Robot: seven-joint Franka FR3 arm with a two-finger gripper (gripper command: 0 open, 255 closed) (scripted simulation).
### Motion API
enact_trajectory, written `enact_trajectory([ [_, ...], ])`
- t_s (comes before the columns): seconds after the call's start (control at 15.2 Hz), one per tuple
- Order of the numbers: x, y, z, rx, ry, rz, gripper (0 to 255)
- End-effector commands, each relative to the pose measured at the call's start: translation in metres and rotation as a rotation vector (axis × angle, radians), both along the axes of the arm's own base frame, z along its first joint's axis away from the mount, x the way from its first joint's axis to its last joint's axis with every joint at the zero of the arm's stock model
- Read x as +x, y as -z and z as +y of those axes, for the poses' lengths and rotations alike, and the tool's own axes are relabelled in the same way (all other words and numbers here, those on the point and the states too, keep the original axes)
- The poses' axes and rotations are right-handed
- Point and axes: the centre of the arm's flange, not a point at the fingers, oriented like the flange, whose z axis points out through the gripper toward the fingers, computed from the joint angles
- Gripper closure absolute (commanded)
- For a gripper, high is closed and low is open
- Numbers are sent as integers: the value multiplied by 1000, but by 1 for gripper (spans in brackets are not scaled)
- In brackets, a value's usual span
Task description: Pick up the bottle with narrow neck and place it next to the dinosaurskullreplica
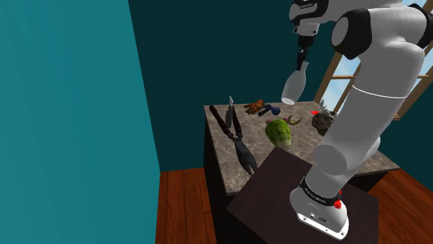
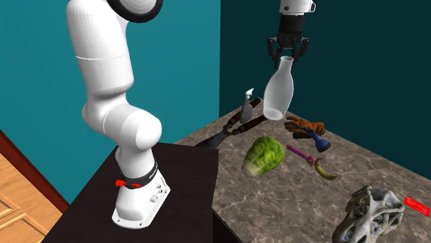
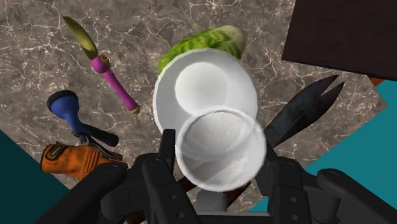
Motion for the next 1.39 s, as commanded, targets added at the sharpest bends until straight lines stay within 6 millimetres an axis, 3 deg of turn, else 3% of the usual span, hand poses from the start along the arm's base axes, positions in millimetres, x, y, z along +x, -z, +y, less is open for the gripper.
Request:
enact_trajectory([
  [0.0, -18, 2, -19, 0, -2, 0, 255],
  [1.25, -168, 1, -227, 0, -2, 0, 255],
  [1.32, -168, 6, -227, 0, -2, 0, 255],
])
